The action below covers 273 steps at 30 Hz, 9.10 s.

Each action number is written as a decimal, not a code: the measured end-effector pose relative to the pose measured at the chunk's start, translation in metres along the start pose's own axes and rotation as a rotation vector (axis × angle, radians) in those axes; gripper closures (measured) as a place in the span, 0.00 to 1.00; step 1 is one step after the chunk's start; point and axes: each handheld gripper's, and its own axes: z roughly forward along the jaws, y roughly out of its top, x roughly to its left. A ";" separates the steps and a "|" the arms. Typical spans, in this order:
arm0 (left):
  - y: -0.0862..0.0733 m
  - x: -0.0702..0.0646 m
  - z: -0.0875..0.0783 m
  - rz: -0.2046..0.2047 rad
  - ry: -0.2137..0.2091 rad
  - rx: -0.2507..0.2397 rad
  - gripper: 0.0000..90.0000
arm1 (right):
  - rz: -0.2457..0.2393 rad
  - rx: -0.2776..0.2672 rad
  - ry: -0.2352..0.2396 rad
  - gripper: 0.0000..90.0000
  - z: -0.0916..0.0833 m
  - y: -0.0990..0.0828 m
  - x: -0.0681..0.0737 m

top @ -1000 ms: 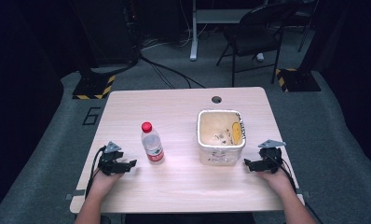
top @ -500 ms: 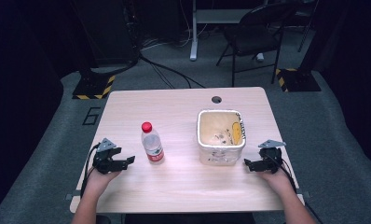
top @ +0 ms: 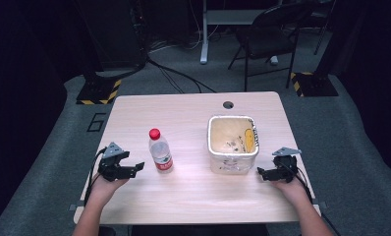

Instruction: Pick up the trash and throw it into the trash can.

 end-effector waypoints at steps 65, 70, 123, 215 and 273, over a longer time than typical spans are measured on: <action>0.036 -0.037 0.047 0.052 -0.132 -0.018 0.17 | 0.002 0.000 0.000 0.00 0.000 0.000 0.000; 0.039 -0.038 0.050 0.063 -0.128 -0.008 0.18 | 0.002 0.000 0.000 0.00 0.000 0.000 0.000; 0.097 -0.054 0.019 0.150 -0.120 0.002 0.30 | 0.002 -0.001 0.000 0.00 0.000 0.000 0.000; 0.228 -0.149 0.057 0.312 -0.301 -0.060 0.30 | -0.001 -0.001 0.000 0.00 0.000 0.000 0.000; 0.182 -0.182 0.141 0.322 -0.306 0.022 0.30 | -0.001 -0.002 0.003 0.00 0.001 0.001 -0.001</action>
